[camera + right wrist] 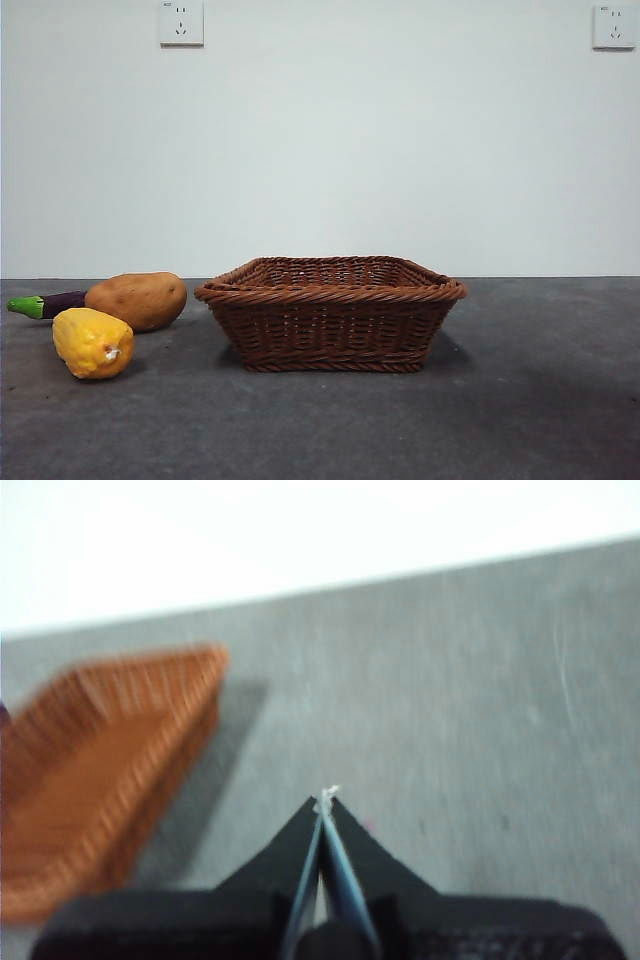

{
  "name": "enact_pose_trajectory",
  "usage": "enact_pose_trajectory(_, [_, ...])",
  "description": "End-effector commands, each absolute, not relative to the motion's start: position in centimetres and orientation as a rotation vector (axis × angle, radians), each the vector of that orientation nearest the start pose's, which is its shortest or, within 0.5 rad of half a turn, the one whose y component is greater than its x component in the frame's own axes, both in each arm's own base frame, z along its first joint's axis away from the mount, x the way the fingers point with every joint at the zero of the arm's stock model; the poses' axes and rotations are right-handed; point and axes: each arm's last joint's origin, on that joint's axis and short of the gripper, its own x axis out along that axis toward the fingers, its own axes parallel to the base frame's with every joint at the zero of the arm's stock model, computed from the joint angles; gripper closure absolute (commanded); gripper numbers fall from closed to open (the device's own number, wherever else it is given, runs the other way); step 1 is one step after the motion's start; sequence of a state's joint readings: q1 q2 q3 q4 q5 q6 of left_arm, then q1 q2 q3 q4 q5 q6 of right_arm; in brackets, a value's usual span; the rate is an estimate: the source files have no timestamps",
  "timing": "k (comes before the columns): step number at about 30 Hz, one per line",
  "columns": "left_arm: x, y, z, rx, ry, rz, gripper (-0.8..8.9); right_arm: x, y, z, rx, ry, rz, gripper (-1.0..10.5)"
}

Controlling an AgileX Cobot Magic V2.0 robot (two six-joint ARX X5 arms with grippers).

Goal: Help me put the vegetables on the table into the basket

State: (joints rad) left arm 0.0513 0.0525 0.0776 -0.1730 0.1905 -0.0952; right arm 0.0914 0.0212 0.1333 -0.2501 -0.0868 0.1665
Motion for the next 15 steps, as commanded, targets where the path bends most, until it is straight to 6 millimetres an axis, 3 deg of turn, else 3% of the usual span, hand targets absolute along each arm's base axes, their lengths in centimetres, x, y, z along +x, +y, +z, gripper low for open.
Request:
enact_pose_trajectory(1, [9.2, -0.1, 18.8, -0.149, 0.141, -0.132, 8.2, 8.5, 1.0, 20.3, 0.221, 0.103, 0.172, 9.6])
enact_pose_trajectory(7, [9.0, -0.2, 23.0, -0.16, 0.16, -0.182, 8.2, 8.5, 1.2, 24.9, 0.225, 0.103, 0.218, 9.6])
enact_pose_trajectory(15, [9.2, -0.5, 29.2, -0.167, 0.246, -0.289, 8.2, 9.4, 1.6, 30.8, 0.119, 0.323, 0.339, 9.6])
